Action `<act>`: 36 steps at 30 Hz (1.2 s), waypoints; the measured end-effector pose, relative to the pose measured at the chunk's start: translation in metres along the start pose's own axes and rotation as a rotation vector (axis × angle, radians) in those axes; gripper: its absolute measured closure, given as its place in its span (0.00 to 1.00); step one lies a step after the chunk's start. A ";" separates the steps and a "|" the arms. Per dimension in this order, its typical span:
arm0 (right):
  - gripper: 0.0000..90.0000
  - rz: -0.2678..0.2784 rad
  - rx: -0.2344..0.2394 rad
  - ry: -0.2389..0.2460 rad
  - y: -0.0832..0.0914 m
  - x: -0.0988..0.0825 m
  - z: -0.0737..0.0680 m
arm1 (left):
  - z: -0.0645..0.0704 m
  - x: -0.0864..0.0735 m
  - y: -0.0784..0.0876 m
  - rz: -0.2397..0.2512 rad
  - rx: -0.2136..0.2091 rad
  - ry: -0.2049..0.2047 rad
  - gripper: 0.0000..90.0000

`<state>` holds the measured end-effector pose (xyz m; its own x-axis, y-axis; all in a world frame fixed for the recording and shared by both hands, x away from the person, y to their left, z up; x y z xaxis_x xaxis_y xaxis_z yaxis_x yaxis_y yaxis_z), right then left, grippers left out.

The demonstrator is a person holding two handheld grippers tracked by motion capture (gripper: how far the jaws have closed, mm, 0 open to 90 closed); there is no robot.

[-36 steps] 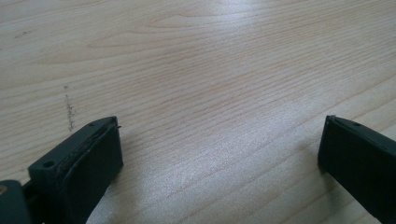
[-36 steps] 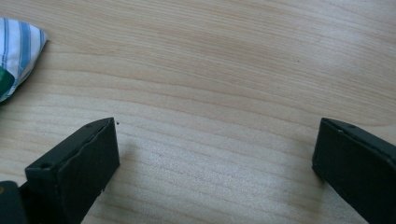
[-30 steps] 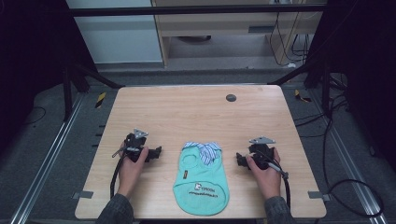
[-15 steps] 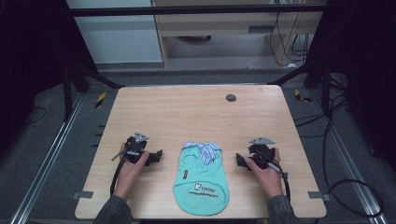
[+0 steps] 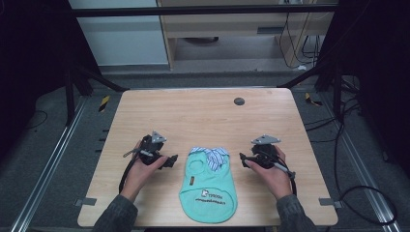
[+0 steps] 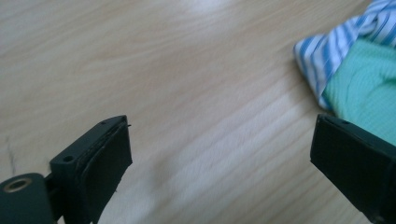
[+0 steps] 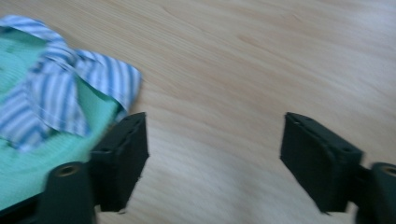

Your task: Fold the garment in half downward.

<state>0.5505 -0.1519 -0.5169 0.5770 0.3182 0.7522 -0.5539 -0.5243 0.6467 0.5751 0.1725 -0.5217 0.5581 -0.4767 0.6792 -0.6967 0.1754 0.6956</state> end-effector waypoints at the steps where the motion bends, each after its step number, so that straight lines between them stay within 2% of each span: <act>1: 0.35 -0.002 0.015 0.006 -0.002 0.004 -0.002 | 0.002 0.006 -0.001 0.000 -0.015 -0.007 0.07; 5: 0.53 -0.031 0.073 0.049 -0.019 0.025 -0.008 | 0.005 0.030 -0.008 -0.002 -0.040 -0.043 0.14; 6: 0.58 -0.039 0.078 0.067 -0.023 0.030 -0.008 | 0.006 0.034 -0.010 0.001 -0.042 -0.039 0.16; 9: 0.68 -0.048 0.121 0.078 -0.033 0.041 -0.013 | 0.007 0.049 -0.012 0.010 -0.079 -0.016 0.23; 13: 0.78 -0.065 0.169 0.091 -0.043 0.048 -0.018 | 0.014 0.063 -0.016 0.012 -0.088 -0.031 0.32; 14: 0.79 -0.067 0.188 0.081 -0.046 0.048 -0.020 | 0.019 0.064 -0.018 0.006 -0.104 -0.031 0.33; 17: 0.80 -0.082 0.208 0.075 -0.052 0.048 -0.023 | 0.031 0.063 -0.026 -0.028 -0.125 -0.075 0.37; 23: 0.78 -0.132 0.217 0.061 -0.065 0.040 -0.020 | 0.044 0.055 -0.040 -0.074 -0.152 -0.086 0.38; 31: 0.74 -0.153 0.241 0.051 -0.069 0.033 -0.024 | 0.052 0.046 -0.047 -0.109 -0.160 -0.105 0.39; 36: 0.70 -0.164 0.248 0.052 -0.073 0.031 -0.027 | 0.056 0.044 -0.049 -0.115 -0.160 -0.114 0.41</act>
<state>0.5929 -0.0829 -0.5369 0.6115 0.4511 0.6500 -0.2888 -0.6376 0.7142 0.6085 0.0951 -0.5389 0.5692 -0.5940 0.5685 -0.5458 0.2441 0.8016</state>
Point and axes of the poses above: each handheld gripper's, and its own axes: y roughly backward along the jaws, x roughly out of its top, z roughly to its right, the point moved 7 cm from there along -y, roughly forward along the jaws, and after that the axes turned 14 degrees about x, right-handed, at the moved point
